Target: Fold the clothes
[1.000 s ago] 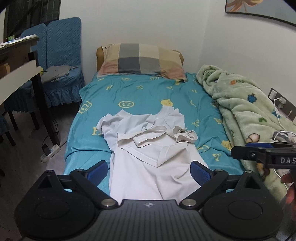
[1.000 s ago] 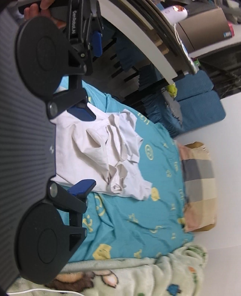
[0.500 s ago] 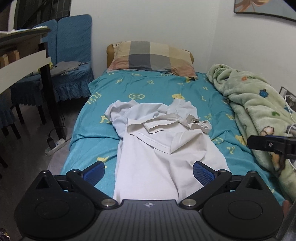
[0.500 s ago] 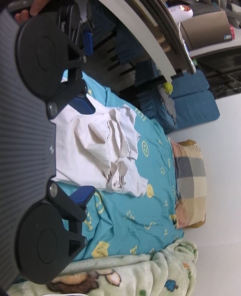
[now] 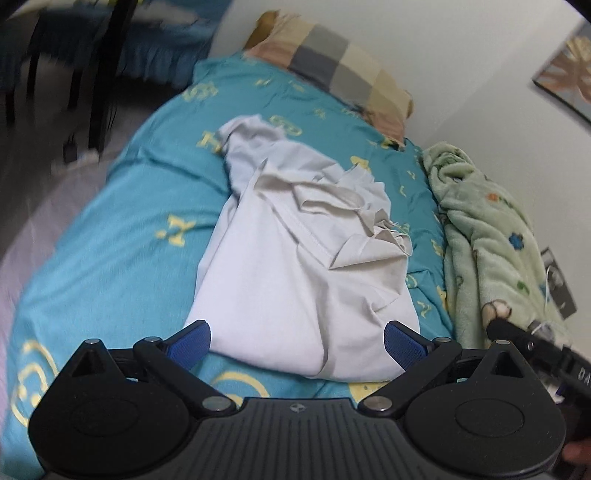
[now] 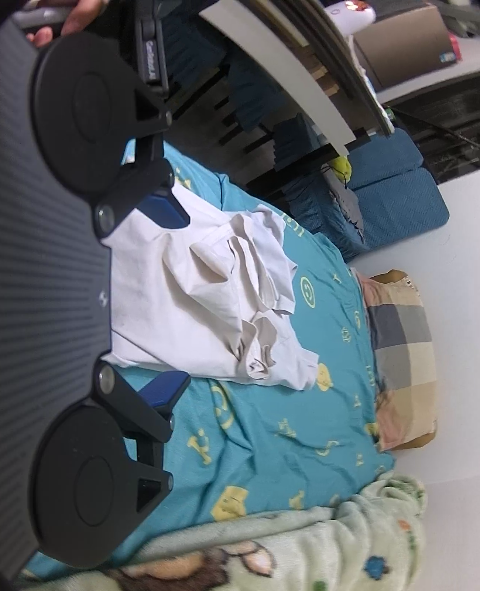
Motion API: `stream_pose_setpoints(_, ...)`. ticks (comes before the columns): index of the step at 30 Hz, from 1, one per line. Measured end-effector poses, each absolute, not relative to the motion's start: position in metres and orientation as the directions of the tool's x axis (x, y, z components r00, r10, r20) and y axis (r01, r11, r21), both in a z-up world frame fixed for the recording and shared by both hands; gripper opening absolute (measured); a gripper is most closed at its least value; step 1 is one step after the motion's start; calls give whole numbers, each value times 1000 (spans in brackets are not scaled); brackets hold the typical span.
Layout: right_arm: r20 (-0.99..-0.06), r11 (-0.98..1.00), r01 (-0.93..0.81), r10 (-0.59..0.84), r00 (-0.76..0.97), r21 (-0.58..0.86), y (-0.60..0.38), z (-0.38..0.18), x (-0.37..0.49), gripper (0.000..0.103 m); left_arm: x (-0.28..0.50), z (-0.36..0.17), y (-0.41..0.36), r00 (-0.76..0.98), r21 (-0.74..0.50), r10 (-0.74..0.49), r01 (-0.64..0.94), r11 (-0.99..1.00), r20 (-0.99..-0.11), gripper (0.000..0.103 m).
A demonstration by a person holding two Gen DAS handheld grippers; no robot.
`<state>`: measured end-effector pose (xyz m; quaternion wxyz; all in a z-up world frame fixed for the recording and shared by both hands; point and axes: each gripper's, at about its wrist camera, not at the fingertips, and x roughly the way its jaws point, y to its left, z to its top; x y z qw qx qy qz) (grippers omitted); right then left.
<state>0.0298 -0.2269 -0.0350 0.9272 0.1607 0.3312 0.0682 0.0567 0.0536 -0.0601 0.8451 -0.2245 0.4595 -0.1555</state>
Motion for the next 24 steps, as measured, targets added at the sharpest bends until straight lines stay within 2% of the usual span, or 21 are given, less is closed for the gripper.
stream_pose_setpoints(7, -606, 816, 82, 354, 712, 573, -250, -58, 38, 85, 70, -91, 66, 445, -617, -520, -99, 781, -729, 98)
stream_pose_setpoints(11, -574, 699, 150, 423, 701, 699, -264, -73, 39, 85, 75, -106, 69, 424, -626, -515, -179, 759, -745, 94)
stream_pose_setpoints(15, -509, 501, 227, 546, 666, 835, -275, -101, 42, 86, 78, -114, 73, 424, -635, -513, -225, 739, -746, 92)
stream_pose_setpoints(17, -485, 414, 275, 588, 647, 868, -275, -115, 43, 87, 80, -117, 74, 432, -641, -509, -248, 727, -745, 87)
stream_pose_setpoints(21, -520, 362, 373, 620, 587, 854, -262, -139, 47, 87, 84, -125, 76, 462, -692, -539, -280, 665, -705, 82)
stream_pose_setpoints(24, -563, 361, 435, 596, 573, 825, -258, -151, 53, 87, 89, -130, 77, 485, -719, -549, -297, 629, -681, 68)
